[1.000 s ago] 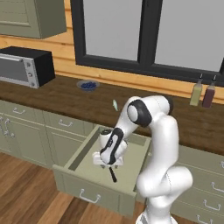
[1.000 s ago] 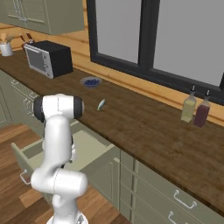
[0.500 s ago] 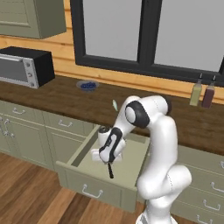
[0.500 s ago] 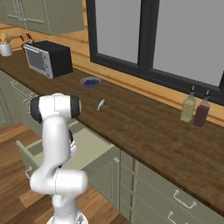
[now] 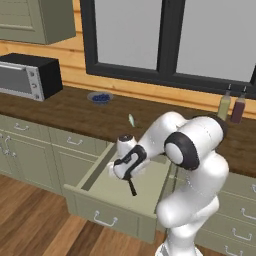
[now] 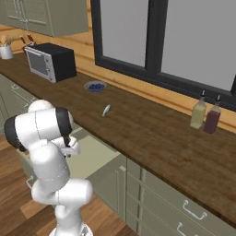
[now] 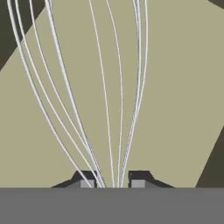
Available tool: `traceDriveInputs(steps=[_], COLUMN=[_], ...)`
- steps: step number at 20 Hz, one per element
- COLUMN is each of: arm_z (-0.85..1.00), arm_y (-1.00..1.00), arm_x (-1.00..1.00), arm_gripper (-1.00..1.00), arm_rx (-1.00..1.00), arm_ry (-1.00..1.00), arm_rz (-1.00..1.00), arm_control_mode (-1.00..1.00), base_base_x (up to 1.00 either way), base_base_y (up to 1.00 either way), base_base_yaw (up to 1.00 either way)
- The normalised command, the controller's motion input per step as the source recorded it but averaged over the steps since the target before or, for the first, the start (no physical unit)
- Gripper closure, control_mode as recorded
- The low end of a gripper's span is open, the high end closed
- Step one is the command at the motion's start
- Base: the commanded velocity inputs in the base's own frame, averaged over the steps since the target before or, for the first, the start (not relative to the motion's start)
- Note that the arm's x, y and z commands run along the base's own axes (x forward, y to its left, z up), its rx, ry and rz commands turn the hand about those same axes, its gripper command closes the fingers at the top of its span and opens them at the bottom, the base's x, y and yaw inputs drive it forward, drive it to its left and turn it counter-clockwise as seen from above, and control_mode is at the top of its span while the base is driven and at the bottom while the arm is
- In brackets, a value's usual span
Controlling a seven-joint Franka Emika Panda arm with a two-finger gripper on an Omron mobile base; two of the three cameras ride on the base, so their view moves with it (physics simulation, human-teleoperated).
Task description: Pick the whisk from the drawer and place it on the counter.
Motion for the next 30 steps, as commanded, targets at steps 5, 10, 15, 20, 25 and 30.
traceDriveInputs(steps=[5,10,15,20,25,30], arm_z=[1.0,1.0,0.78,0.12,-0.27,-0.53], arm_y=[-0.33,-0.48,-0.84,-0.92,-0.34,-0.14], arm_x=[-0.1,0.0,0.47,0.89,0.99,1.0], arm_gripper=[1.0,1.0,1.0,1.0,1.0,1.0], arm_rx=[0.0,0.0,0.0,0.0,0.0,0.0], arm_ry=[-0.17,-0.1,0.06,0.12,0.14,0.16], arm_rz=[0.05,0.01,-0.03,-0.05,0.0,0.0], arm_control_mode=[-1.0,-1.0,-1.0,-1.0,-1.0,-1.0], base_base_x=[0.0,0.0,0.0,0.0,0.0,0.0], base_base_y=[0.0,0.0,0.0,0.0,0.0,0.0], base_base_yaw=[0.0,0.0,0.0,0.0,0.0,0.0])
